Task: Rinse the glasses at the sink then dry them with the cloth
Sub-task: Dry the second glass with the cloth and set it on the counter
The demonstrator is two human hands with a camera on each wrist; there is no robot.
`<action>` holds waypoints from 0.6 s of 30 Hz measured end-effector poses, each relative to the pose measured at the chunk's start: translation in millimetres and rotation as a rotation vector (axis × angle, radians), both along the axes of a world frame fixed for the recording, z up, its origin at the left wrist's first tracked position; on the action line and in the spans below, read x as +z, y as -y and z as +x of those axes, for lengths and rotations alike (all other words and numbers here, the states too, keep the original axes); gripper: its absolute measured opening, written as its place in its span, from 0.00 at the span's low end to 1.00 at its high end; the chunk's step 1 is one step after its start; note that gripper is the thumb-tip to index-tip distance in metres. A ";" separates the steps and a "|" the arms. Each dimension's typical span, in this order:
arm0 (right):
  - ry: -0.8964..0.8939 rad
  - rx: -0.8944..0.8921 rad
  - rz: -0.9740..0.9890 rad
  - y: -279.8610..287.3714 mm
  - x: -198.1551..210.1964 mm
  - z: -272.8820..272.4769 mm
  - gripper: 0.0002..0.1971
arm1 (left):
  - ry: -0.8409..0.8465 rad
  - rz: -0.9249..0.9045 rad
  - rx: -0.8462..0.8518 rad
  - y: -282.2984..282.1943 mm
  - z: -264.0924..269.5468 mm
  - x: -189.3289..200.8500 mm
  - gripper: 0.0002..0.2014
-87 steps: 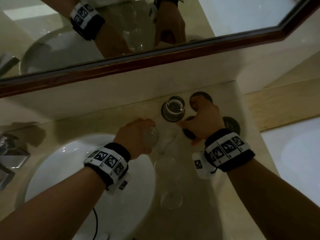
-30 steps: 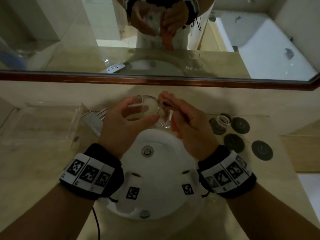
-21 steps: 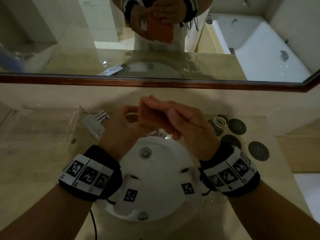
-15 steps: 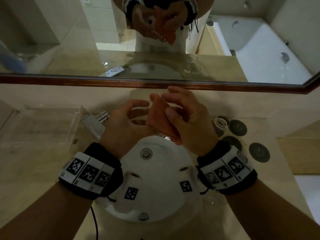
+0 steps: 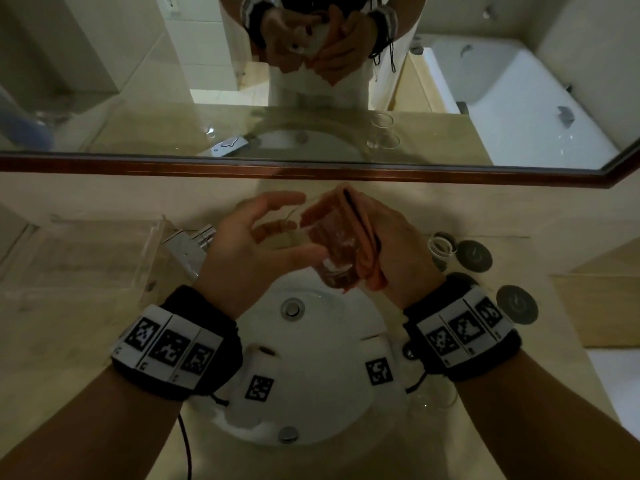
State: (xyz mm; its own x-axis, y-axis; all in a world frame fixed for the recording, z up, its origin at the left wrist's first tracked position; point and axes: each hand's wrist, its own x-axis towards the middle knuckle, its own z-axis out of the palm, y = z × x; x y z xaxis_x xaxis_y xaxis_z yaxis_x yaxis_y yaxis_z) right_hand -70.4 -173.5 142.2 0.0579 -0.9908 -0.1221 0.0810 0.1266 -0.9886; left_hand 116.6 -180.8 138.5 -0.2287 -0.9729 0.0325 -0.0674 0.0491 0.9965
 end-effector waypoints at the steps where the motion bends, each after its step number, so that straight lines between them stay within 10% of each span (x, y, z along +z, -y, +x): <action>1: 0.047 -0.027 -0.020 0.2 -1.6 1.6 0.22 | -0.048 0.036 0.022 1.6 -2.0 -0.3 0.35; 18: 0.251 -0.265 0.045 -4.8 -1.1 16.1 0.28 | -0.234 0.050 0.001 5.1 -27.7 8.1 0.25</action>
